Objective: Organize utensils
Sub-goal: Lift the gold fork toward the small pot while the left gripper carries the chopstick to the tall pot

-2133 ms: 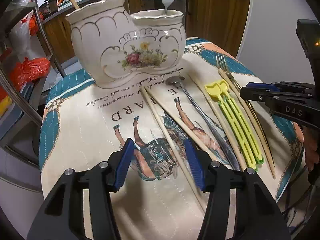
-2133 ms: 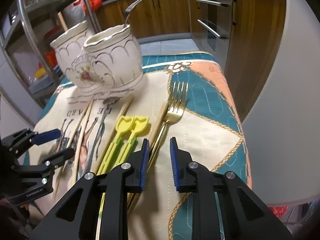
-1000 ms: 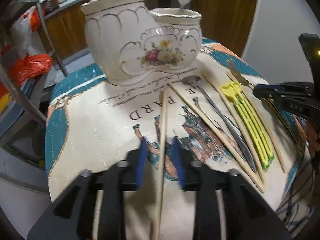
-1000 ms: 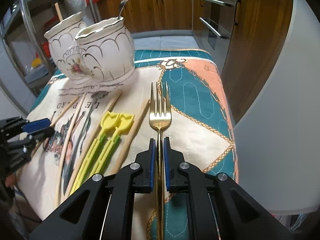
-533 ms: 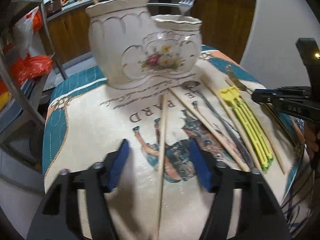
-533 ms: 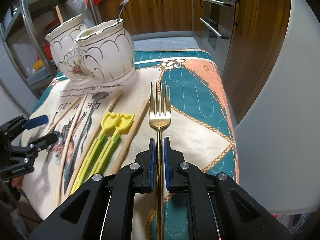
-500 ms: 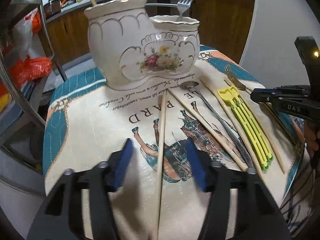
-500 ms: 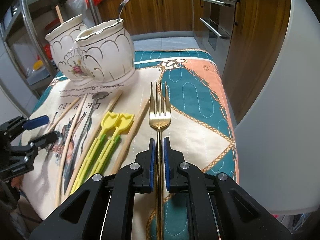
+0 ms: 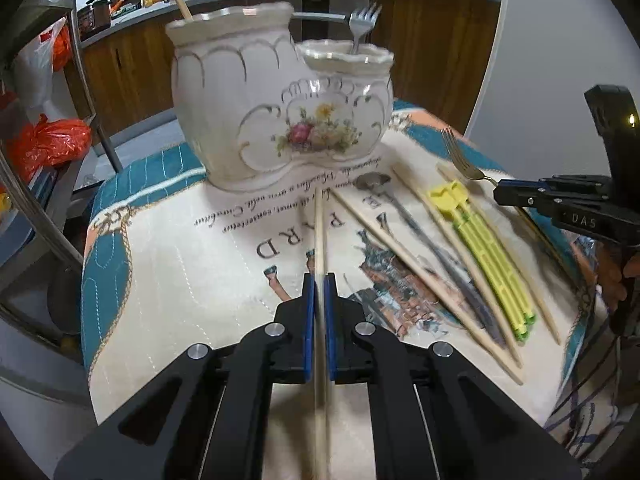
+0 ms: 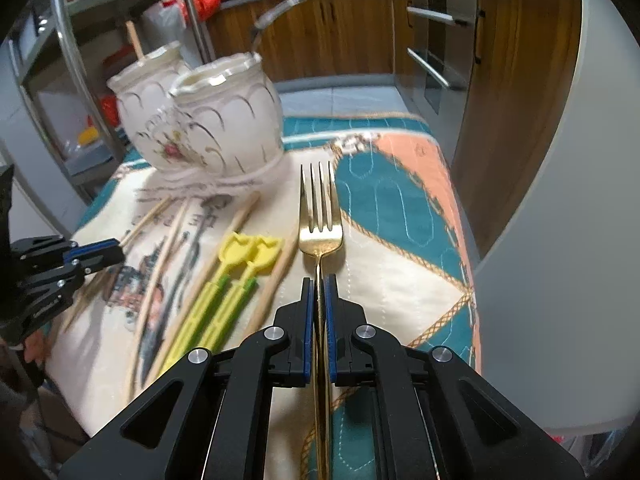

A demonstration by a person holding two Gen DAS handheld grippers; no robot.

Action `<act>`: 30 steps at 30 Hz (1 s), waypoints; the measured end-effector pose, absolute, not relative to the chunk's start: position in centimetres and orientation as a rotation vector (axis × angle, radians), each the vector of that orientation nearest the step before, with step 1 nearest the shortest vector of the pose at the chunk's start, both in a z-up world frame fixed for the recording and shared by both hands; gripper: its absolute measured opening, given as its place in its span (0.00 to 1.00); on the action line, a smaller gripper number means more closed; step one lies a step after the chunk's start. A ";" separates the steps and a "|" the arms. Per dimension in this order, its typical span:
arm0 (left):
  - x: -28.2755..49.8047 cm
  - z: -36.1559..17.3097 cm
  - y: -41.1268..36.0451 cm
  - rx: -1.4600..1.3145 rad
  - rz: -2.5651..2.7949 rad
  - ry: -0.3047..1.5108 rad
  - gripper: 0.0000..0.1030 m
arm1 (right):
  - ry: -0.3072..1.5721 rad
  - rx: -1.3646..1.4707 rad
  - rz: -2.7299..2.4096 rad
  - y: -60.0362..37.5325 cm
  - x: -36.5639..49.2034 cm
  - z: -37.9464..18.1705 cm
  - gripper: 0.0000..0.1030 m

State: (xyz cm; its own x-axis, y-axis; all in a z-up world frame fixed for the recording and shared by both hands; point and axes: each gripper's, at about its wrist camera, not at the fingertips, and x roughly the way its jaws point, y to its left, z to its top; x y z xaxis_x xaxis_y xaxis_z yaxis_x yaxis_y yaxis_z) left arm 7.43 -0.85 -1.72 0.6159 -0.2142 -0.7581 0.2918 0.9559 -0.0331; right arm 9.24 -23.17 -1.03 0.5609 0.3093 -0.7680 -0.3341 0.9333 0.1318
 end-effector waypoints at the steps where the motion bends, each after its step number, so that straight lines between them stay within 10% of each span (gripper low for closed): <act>1: 7.3 -1.4 -0.6 0.096 -0.290 0.847 0.05 | 0.882 -0.033 0.383 -23.2 9.1 -0.7 0.07; 30: 10.6 12.8 5.0 -0.117 -0.247 0.325 0.05 | 0.337 -0.018 0.439 -20.4 9.9 11.9 0.07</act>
